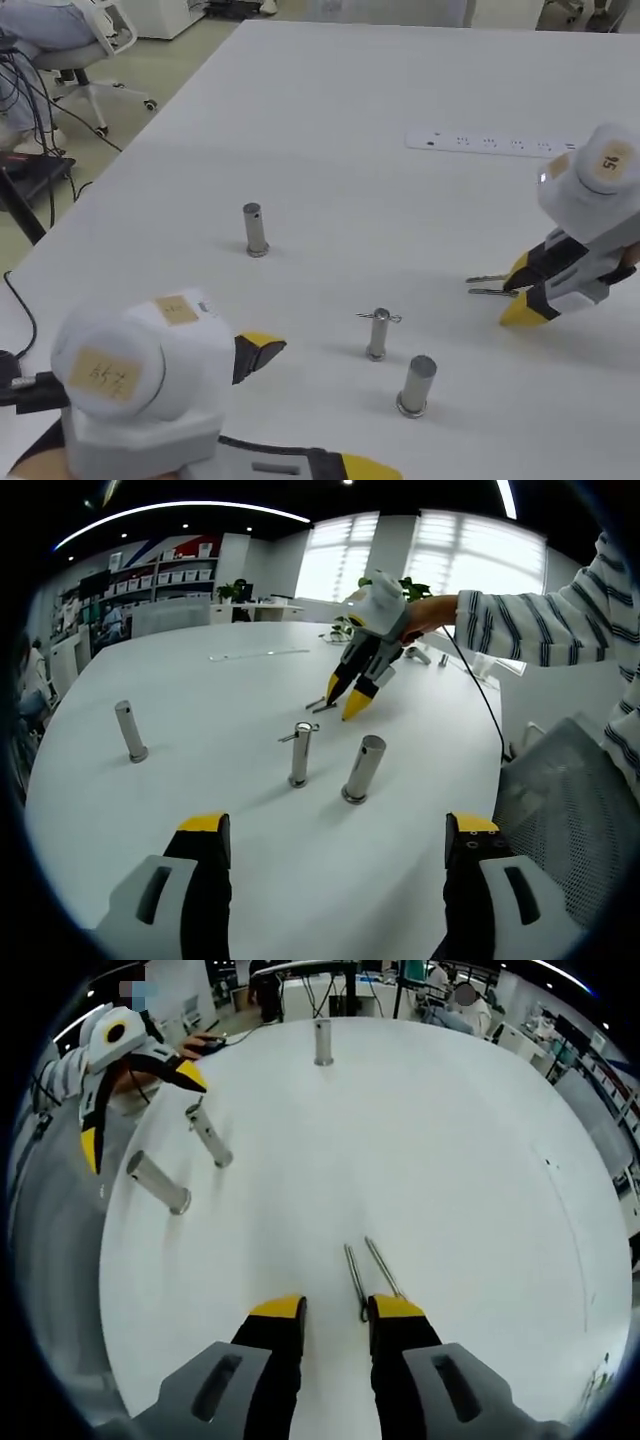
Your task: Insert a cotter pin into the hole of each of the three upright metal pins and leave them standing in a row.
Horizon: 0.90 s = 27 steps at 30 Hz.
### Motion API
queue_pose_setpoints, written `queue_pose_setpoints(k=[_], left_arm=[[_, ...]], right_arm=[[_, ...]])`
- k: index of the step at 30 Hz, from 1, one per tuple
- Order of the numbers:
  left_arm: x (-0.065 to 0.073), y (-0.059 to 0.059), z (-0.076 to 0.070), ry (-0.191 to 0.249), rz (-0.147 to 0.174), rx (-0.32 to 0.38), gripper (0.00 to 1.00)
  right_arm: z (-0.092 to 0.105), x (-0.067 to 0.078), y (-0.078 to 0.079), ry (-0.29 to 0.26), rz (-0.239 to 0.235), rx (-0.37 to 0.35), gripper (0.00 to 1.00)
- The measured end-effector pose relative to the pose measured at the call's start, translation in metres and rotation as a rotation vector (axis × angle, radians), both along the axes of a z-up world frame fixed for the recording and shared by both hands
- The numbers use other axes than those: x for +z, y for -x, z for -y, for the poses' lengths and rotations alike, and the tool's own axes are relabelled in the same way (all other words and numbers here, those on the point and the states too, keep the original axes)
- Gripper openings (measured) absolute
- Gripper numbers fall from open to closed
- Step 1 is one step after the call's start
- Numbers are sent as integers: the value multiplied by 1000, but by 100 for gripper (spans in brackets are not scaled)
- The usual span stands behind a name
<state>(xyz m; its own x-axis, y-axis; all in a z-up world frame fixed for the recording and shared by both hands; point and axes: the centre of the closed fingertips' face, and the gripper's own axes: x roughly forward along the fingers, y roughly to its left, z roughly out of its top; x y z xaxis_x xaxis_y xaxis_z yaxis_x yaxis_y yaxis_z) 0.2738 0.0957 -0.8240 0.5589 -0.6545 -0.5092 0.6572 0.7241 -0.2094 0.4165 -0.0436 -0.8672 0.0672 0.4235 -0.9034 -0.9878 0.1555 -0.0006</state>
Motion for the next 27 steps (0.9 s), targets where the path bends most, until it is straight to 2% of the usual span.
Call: queue_pose_setpoints(k=[4, 5, 7, 13, 17, 27], left_arm=[[2, 0, 2, 8, 6, -5, 88], [1, 0, 2, 10, -11, -2, 88], [0, 2, 2, 9, -29, 1, 88], [1, 2, 2, 7, -17, -6, 86], [3, 1, 2, 11, -11, -3, 85], [2, 5, 2, 8, -32, -4, 84]], right_arm=[[-1, 0, 1, 8, 0, 3, 23], [-2, 0, 1, 14, 7, 2, 15], [-3, 0, 1, 20, 8, -4, 12], [-3, -1, 0, 46, 14, 0, 5], [-3, 0, -1, 45, 14, -20, 5], [-2, 0, -2, 24, 27, -76, 3]])
